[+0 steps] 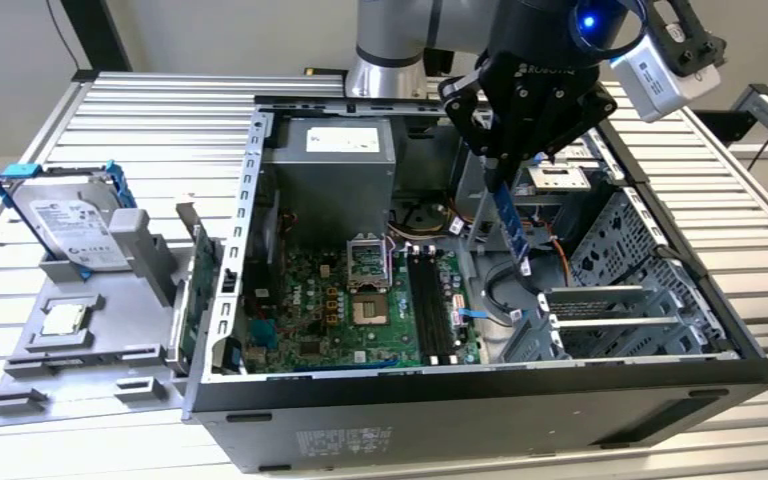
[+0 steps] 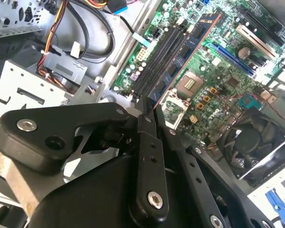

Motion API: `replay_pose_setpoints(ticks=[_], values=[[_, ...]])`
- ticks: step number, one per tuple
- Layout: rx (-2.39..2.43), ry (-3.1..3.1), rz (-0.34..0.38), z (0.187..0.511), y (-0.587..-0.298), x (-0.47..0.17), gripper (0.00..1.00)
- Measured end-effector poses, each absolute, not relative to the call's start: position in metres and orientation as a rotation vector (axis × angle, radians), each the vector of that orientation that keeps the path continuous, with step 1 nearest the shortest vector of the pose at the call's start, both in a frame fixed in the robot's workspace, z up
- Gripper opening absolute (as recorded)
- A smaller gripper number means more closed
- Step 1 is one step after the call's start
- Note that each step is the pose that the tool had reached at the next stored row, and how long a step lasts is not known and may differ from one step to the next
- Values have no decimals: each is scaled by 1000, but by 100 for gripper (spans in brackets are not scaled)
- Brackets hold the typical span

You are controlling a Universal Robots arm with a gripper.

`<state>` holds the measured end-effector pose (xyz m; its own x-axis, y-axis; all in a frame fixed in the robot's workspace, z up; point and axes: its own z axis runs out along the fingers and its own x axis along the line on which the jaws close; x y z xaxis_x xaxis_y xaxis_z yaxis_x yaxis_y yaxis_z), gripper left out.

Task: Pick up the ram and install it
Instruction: 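Insert the ram into the slot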

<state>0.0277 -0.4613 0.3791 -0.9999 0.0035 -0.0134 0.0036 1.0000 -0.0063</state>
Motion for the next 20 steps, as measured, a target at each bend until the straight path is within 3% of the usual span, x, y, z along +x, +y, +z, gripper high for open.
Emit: replay_pose_setpoints(ticks=[20], values=[[9,3128,-11,357,-461,28,0]])
